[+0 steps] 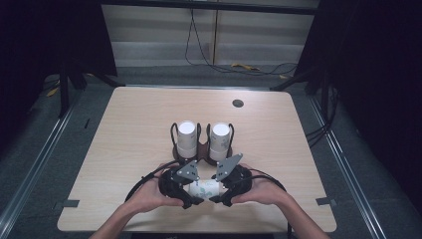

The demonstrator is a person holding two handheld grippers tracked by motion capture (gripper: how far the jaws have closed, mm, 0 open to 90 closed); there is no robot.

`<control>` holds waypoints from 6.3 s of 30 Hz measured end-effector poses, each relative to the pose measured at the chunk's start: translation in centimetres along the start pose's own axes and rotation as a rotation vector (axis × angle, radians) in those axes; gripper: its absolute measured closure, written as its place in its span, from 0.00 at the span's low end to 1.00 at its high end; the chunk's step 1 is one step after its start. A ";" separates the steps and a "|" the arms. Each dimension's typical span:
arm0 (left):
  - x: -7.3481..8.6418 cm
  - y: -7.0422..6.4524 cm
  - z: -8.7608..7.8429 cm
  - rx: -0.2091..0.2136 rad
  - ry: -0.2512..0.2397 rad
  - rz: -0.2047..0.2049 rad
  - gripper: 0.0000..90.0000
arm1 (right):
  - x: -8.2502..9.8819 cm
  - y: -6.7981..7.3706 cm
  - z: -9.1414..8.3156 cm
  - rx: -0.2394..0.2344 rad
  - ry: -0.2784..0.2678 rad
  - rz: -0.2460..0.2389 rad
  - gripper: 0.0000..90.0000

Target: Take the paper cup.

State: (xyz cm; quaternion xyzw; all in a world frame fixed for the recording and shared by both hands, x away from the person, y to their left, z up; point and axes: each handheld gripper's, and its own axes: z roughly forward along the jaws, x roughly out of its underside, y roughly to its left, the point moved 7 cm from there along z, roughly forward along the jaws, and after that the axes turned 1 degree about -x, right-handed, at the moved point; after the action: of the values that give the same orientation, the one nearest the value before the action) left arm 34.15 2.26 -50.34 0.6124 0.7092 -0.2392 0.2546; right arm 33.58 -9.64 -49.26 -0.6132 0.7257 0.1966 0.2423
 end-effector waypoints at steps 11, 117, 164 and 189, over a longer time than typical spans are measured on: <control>0.2 -0.3 0.2 0.019 0.029 0.016 0.32 | 0.0 0.3 0.4 -0.005 0.003 0.001 0.35; -1.7 -0.5 -1.1 0.032 -0.425 -0.169 0.38 | 0.2 -0.7 -3.9 -0.010 -0.688 0.411 0.16; -1.3 -0.5 -0.4 0.082 -0.390 -0.195 0.25 | 0.3 -1.1 -3.9 -0.085 -0.712 0.465 0.31; 1.5 0.8 -0.6 -0.032 -0.263 -0.224 0.22 | 1.5 -3.1 -5.3 0.079 -0.647 0.532 0.32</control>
State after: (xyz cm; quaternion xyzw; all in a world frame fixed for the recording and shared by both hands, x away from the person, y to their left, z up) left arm 34.72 3.90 -50.85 0.4889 0.7372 -0.3328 0.3268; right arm 35.86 -14.43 -45.80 -0.3011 0.7522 0.4070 0.4217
